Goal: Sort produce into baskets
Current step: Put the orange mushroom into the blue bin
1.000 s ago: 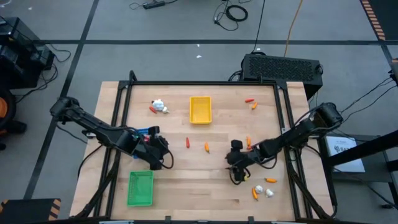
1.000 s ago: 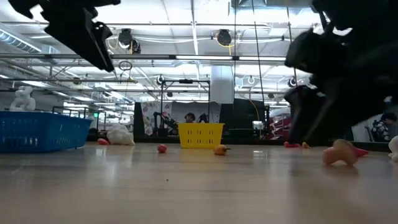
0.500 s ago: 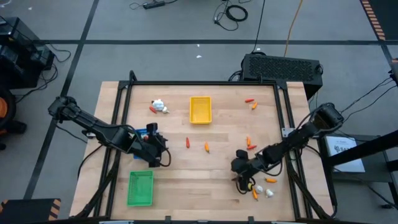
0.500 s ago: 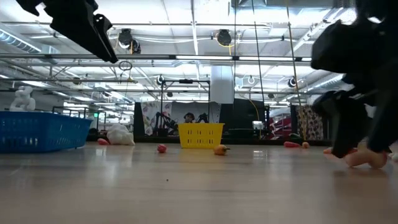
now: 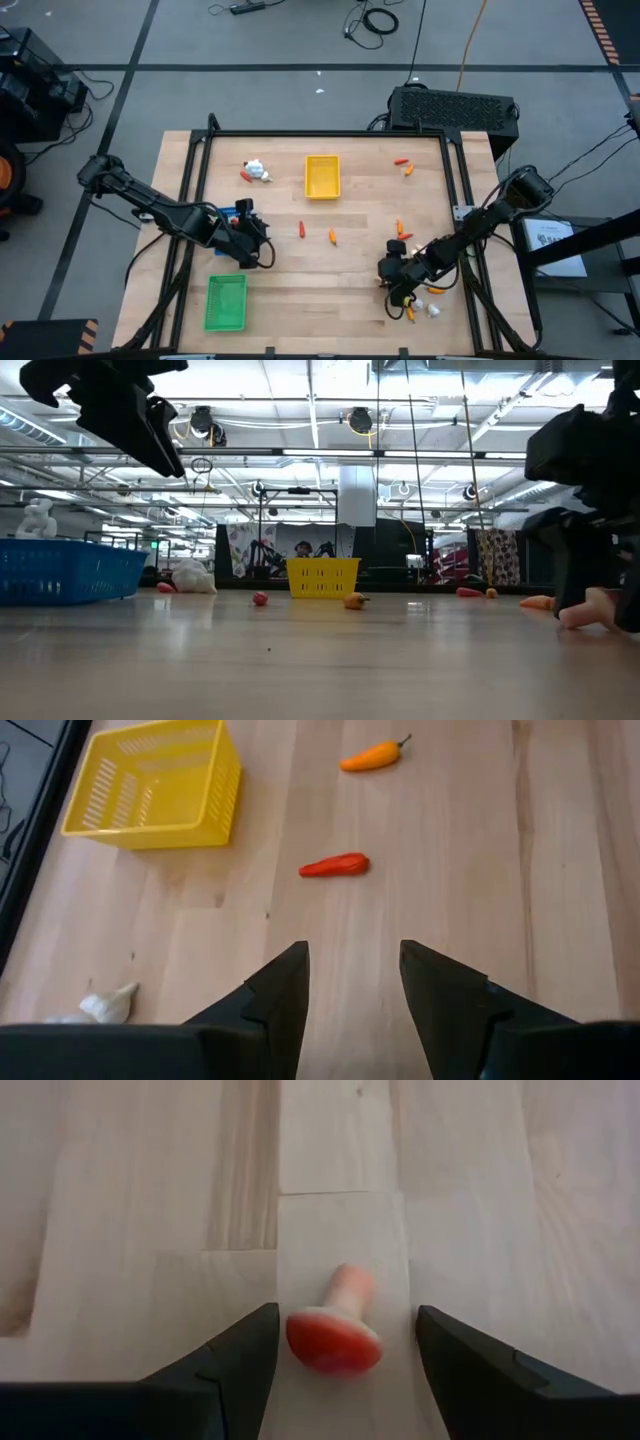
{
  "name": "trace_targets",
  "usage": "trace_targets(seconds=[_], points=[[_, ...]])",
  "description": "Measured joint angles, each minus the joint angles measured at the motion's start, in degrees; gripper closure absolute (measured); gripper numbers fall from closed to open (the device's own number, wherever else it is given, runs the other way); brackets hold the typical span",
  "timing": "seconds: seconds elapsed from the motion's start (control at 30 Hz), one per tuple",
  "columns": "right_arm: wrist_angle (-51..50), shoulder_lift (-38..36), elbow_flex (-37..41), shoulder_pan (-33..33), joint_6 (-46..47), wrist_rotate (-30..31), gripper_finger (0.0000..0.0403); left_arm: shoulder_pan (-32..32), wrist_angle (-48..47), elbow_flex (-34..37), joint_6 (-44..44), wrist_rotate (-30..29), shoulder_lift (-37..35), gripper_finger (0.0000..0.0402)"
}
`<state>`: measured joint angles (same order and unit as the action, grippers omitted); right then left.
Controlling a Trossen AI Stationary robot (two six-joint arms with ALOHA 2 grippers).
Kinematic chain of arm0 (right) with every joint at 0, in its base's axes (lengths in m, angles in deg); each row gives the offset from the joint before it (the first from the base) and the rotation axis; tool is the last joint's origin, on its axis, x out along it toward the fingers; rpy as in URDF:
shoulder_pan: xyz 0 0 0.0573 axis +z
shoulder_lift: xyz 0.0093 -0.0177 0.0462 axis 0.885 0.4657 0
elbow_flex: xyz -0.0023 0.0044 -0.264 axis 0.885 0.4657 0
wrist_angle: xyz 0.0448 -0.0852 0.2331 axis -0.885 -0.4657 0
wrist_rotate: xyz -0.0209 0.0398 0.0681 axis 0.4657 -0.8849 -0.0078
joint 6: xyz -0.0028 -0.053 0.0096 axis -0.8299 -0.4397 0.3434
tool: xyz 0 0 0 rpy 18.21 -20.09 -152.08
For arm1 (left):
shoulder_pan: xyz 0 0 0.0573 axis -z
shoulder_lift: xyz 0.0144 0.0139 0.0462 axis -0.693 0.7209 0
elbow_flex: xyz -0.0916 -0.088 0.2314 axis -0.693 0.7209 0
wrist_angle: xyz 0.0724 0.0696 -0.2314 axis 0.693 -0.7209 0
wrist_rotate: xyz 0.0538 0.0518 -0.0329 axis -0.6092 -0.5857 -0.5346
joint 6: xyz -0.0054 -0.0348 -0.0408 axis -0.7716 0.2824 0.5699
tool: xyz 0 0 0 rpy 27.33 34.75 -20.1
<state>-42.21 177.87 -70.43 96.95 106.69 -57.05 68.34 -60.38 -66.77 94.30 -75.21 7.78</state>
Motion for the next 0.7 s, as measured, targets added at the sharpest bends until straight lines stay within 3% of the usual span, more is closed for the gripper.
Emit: trace_targets(seconds=[0.17,0.33,0.5,0.7], points=[[-0.22,0.0,0.0,0.28,0.63,1.0,0.0188,0.0,0.01,0.18,-0.61,0.05,0.0,0.0236],[-0.14,0.0,0.01,0.12,2.66,1.09,0.0229,0.0,2.09,0.59,-1.78,0.13,0.0,0.0236],[3.53,0.02,0.07,-1.02,1.44,0.74,0.029,0.0,20.03,5.98,-9.84,4.36,0.0,0.0236],[20.23,0.04,0.09,-5.14,-8.64,4.64,0.0326,-0.17,54.68,14.49,-30.94,8.89,4.88,0.0236]])
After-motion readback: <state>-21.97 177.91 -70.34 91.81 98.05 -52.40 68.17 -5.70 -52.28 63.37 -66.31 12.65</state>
